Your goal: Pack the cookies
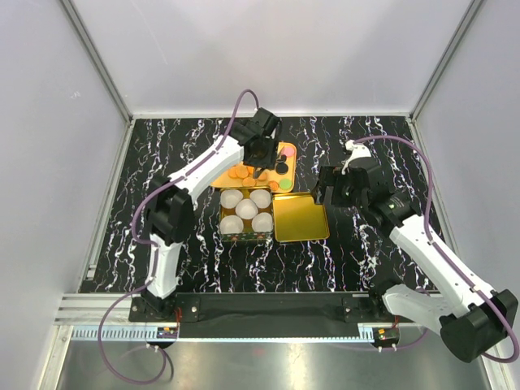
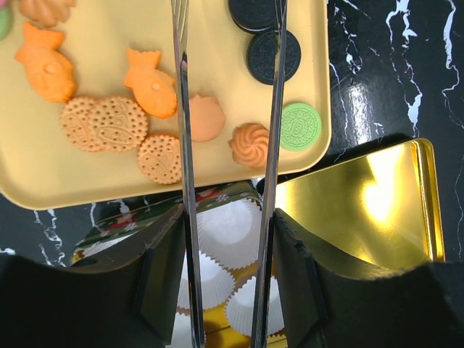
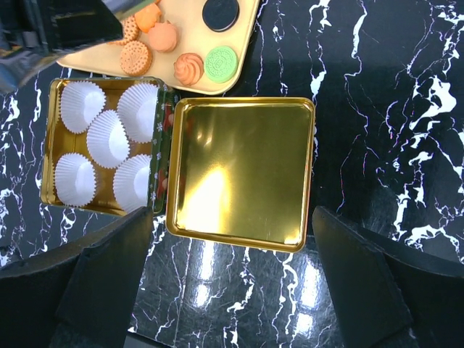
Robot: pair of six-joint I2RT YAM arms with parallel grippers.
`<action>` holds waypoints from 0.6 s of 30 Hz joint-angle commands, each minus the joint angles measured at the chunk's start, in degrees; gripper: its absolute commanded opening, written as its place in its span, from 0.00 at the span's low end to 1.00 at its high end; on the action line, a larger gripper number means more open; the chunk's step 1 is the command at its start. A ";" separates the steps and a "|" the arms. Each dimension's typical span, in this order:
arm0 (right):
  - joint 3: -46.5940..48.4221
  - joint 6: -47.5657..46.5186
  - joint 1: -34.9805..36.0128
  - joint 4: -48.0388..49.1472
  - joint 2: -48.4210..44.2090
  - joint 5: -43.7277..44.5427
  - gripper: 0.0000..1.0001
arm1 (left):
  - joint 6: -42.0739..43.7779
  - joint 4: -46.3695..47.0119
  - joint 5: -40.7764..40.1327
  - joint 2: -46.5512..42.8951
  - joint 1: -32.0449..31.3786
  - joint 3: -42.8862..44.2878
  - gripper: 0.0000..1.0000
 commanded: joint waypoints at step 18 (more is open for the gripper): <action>0.31 -0.54 -0.26 -0.31 -2.75 2.05 1.00 | -1.62 2.51 1.88 4.02 -1.52 5.68 0.52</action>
